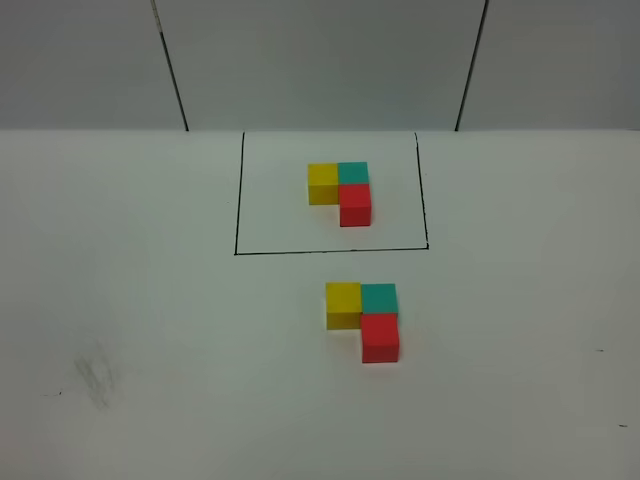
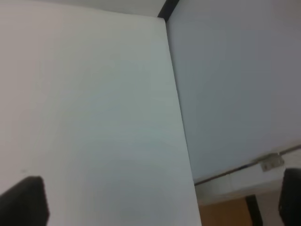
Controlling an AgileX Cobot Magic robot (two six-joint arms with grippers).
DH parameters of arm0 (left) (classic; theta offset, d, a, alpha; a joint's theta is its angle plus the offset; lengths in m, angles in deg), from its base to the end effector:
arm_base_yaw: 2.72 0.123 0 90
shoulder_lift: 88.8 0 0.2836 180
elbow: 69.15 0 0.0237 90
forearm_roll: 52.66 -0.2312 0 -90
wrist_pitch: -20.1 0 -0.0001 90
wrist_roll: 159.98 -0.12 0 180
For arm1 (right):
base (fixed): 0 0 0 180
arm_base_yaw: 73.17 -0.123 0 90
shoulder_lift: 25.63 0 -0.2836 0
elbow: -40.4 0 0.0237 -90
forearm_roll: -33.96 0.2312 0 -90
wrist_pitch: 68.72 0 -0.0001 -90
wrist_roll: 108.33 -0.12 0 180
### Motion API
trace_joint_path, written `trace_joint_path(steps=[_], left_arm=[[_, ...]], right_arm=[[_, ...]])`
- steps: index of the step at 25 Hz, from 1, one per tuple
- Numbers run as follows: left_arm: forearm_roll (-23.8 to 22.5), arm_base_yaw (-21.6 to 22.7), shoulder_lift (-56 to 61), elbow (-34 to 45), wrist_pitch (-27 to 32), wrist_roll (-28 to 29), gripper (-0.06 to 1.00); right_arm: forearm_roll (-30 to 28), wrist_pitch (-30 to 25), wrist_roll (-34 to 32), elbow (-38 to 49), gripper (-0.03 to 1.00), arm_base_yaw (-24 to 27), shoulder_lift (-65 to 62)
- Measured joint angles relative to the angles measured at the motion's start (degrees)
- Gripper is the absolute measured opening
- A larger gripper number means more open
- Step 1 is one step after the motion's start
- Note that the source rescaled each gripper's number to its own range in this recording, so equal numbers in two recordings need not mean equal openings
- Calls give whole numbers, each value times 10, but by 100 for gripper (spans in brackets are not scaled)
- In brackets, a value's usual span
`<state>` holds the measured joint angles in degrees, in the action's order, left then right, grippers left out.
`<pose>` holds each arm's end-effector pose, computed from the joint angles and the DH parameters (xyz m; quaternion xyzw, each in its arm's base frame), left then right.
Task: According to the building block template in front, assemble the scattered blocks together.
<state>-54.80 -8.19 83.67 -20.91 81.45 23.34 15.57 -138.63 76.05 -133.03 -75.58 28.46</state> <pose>0.0037 0.0036 0.2551 0.0151 0.8529 -0.0214 0.5214 0.1133 -0.0308 0.4135 -0.0402 0.8959 -0.1663 0.4099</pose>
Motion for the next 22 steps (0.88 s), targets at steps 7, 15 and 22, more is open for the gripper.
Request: trace_joint_path(steps=[7,15,22], left_arm=[[0,0,0,0,0,0,86],[0,0,0,0,0,0,86],[0,0,0,0,0,0,86]], right_arm=[[20,-2,-7,155,100,0,-150],[108,19,6,313,98,0,-355],[126,43,4,380,97,0,-449]])
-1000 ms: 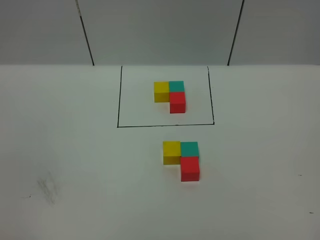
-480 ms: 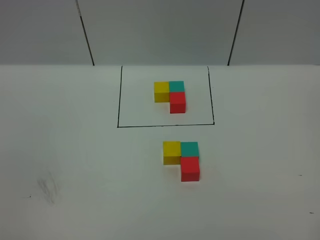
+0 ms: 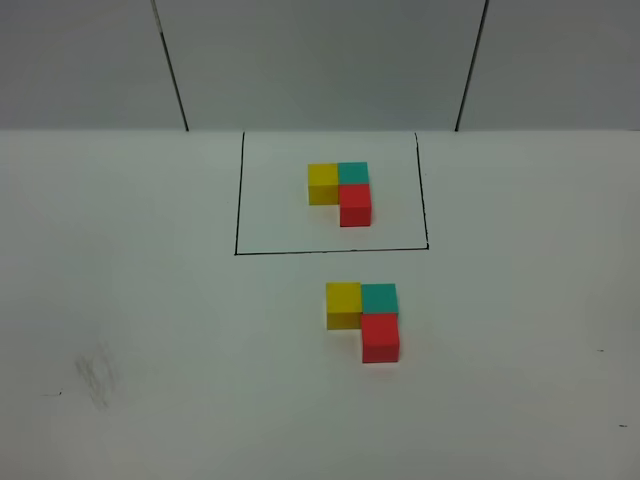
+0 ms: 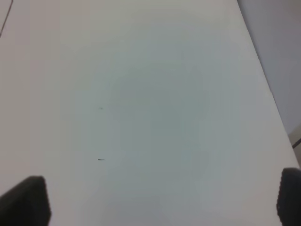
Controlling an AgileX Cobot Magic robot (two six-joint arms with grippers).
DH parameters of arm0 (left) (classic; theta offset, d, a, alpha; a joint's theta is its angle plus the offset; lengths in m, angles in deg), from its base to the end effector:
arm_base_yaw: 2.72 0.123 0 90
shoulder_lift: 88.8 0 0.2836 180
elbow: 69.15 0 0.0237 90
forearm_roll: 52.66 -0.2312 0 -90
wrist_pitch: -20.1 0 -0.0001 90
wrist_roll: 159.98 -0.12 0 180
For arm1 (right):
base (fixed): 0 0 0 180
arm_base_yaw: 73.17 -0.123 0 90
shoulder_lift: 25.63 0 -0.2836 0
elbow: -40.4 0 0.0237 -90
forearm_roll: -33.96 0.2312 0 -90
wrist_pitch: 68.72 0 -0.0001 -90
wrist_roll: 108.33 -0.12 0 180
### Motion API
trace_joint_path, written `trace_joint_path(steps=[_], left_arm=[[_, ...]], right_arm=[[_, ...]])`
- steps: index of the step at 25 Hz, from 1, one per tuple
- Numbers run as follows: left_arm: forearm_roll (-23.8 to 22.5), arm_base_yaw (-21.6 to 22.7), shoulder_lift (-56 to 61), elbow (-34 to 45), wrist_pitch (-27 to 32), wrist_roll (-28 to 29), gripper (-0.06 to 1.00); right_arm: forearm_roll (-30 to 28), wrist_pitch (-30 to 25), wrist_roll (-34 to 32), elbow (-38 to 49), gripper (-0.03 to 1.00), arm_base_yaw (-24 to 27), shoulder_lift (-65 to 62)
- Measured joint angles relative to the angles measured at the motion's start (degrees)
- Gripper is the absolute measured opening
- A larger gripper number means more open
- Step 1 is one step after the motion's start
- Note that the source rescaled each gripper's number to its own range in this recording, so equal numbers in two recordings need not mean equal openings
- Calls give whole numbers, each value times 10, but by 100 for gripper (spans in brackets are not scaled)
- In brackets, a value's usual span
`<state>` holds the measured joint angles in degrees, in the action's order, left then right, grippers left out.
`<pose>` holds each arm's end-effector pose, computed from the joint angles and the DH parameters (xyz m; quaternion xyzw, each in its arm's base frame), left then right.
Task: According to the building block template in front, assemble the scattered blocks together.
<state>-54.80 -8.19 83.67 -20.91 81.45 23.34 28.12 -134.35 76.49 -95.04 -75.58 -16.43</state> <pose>0.0037 0.0036 0.2551 0.0151 0.8529 -0.0214 0.5214 -0.0028 -0.0113 0.2656 -0.0491 0.8608 -0.0613 0.5028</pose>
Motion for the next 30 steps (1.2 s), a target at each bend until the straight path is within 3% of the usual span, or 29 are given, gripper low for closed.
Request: trace_joint_path(steps=[13,20,25,30], left_arm=[[0,0,0,0,0,-2,86],[0,0,0,0,0,-2,86],[0,0,0,0,0,-2,86],[0,0,0,0,0,-2,86]], right_arm=[[31,-1,8,20,96,0,-7],[7,-4,-16,19,92,0,-7],[40,-4,-24,19,83,0,-7],[44,26,-48,28,66,0,-7]])
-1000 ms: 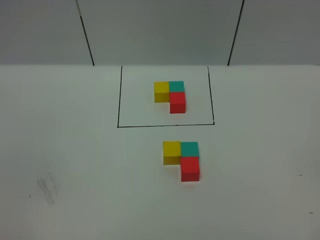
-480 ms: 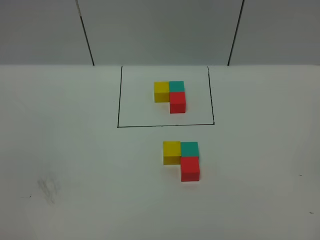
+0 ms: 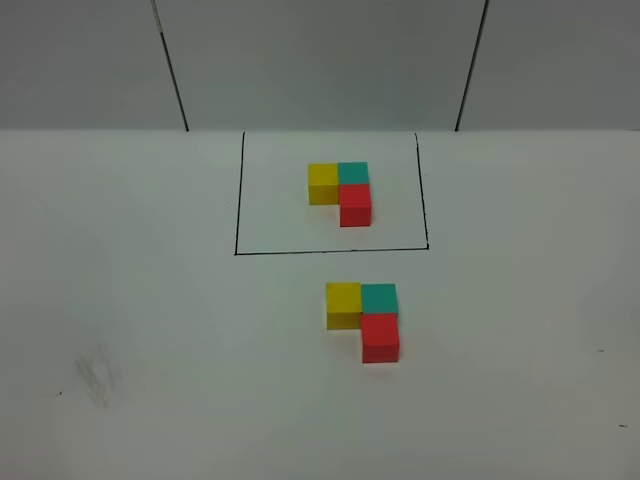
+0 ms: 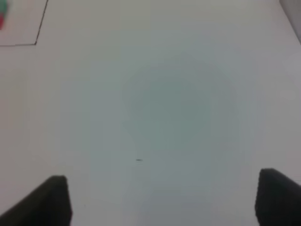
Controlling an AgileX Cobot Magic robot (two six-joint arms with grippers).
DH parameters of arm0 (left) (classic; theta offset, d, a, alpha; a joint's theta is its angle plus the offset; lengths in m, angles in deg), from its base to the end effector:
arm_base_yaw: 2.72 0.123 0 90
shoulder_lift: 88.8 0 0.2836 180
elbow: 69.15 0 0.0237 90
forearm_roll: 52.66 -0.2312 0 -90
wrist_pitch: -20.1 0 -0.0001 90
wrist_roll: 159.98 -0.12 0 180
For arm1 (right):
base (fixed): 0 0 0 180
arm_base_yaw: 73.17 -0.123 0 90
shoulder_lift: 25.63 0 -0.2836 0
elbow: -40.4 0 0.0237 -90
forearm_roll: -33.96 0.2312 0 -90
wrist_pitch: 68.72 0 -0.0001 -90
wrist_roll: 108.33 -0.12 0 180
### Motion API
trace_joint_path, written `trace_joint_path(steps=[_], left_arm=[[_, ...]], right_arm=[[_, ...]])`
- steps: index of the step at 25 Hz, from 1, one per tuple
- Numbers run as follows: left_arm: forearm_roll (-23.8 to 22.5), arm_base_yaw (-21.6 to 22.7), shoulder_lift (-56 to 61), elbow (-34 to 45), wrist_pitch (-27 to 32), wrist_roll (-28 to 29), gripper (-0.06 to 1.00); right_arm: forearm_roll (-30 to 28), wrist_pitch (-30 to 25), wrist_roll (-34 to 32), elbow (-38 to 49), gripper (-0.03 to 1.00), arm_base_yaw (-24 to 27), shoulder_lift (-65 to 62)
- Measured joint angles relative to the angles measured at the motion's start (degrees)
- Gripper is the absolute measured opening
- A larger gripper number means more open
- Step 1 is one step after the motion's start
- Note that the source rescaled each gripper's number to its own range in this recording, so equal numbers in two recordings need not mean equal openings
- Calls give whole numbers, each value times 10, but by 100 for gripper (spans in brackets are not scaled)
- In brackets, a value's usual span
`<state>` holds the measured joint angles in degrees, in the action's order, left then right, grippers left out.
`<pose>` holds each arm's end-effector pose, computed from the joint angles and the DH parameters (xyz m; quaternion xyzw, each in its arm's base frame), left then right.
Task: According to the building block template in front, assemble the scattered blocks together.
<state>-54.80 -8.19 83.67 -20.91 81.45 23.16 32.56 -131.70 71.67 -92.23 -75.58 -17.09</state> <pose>0.0037 0.0036 0.2551 0.0164 0.8529 -0.0205 0.5214 0.0028 -0.0025 0.2563 -0.0174 0.8609 -0.0015 0.5085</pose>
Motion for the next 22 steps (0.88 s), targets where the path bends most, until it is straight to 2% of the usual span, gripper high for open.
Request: trace_joint_path(steps=[11,18,22], left_arm=[[0,0,0,0,0,0,86],[0,0,0,0,0,0,86],[0,0,0,0,0,0,86]], right_arm=[[-14,17,14,8,28,0,0],[-16,17,14,8,7,0,0],[-16,17,13,8,0,0,0]])
